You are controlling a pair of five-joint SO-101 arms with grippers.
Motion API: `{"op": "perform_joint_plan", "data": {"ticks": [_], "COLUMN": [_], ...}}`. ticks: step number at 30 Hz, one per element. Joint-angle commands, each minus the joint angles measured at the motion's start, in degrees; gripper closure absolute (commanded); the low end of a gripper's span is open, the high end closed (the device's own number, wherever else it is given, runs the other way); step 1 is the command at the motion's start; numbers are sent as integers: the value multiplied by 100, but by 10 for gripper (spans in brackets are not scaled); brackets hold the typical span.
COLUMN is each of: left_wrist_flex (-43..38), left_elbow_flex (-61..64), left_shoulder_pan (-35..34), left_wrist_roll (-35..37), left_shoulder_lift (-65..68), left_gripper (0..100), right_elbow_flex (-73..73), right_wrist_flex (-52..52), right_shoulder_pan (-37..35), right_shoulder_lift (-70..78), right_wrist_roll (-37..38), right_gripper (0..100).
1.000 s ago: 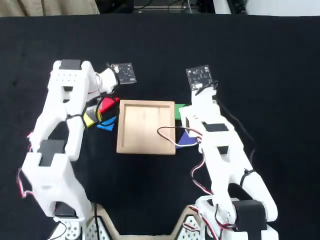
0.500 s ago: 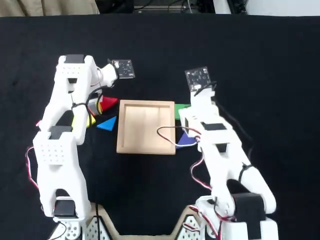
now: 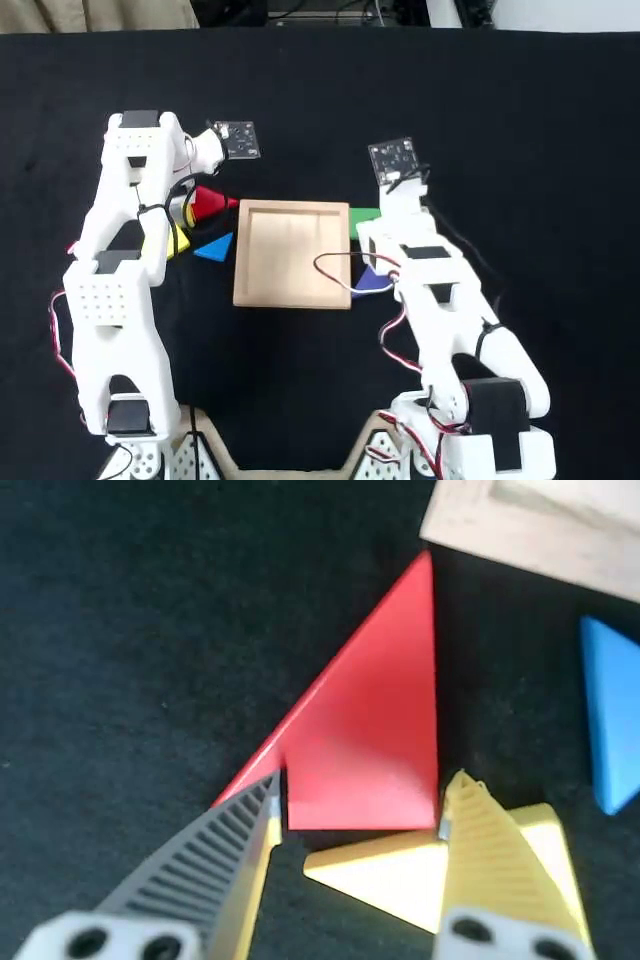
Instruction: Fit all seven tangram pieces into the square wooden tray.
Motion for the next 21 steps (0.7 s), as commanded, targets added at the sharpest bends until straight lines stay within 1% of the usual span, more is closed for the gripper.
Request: {"op": "perform_joint_plan", "data": {"ticks": [1, 9, 10, 12, 15, 21], "left_wrist_flex": [-70, -18, -9, 123, 695, 1811], "left_elbow_flex": [-277, -277, -277, -338, -664, -1464], "left_shoulder_pan": [-4, 171, 171, 171, 171, 233], "left_wrist_roll": [-185, -185, -185, -185, -185, -185], "left_shoulder_lift": [185, 484, 484, 466, 360, 273], "left_gripper": [745, 748, 758, 813, 890, 895], "right_elbow_flex": [-321, -321, -321, -321, -321, -330], "right_wrist_flex": [-141, -141, -141, -141, -141, -149], "right_shoulder_pan": [44, 44, 44, 44, 44, 35], "right_shoulder_lift": [13, 22, 22, 22, 22, 22], "right_wrist_roll": [44, 44, 44, 44, 44, 44], "right_gripper": [986, 986, 986, 986, 986, 986]}}
